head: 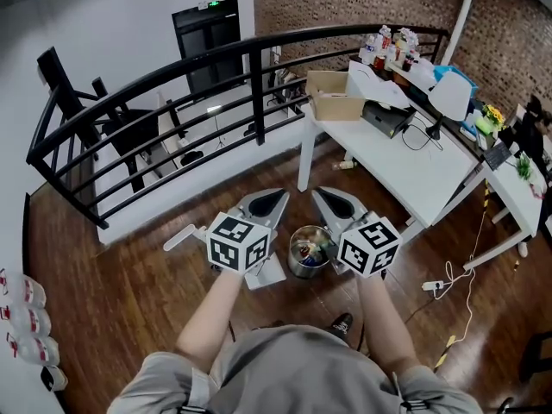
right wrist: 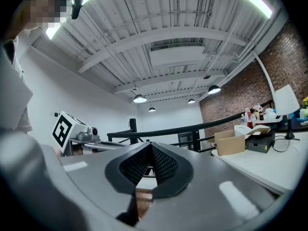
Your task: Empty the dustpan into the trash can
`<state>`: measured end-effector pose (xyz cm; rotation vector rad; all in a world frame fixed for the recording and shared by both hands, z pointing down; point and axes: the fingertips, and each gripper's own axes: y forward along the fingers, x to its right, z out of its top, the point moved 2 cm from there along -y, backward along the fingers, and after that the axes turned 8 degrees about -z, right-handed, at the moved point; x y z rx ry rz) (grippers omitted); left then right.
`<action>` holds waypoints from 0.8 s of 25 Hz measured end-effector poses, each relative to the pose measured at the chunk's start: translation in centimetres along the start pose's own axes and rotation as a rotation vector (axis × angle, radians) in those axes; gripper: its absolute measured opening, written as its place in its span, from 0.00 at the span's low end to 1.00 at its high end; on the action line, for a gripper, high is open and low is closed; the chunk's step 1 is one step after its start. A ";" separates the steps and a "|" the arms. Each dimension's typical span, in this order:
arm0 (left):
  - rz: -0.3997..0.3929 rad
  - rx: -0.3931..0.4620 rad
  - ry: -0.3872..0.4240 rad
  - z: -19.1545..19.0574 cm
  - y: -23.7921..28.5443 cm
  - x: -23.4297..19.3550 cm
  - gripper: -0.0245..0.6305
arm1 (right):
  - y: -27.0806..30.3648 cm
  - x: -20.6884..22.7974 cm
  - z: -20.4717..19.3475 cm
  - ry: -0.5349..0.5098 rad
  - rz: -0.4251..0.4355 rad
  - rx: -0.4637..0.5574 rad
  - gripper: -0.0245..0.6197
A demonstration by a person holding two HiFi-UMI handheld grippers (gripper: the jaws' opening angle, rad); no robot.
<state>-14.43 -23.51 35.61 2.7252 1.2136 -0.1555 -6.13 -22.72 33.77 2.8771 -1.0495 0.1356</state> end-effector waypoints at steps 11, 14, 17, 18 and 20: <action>-0.003 -0.018 -0.023 -1.2 -0.4 0.0 0.05 | 0.2 -0.3 -0.2 0.001 0.001 -0.001 0.04; -0.006 -0.023 -0.028 -1.4 -0.3 0.0 0.05 | 0.2 -0.3 -0.1 0.001 0.002 -0.001 0.04; -0.011 -0.028 -0.033 -1.5 -0.3 0.0 0.05 | 0.2 -0.3 -0.1 0.002 0.003 -0.003 0.04; -0.013 -0.029 -0.033 -1.5 -0.3 0.0 0.05 | 0.2 -0.3 -0.1 0.002 0.003 -0.002 0.04; -0.015 -0.032 -0.033 -1.5 -0.3 0.0 0.05 | 0.2 -0.4 0.0 0.003 0.003 0.000 0.04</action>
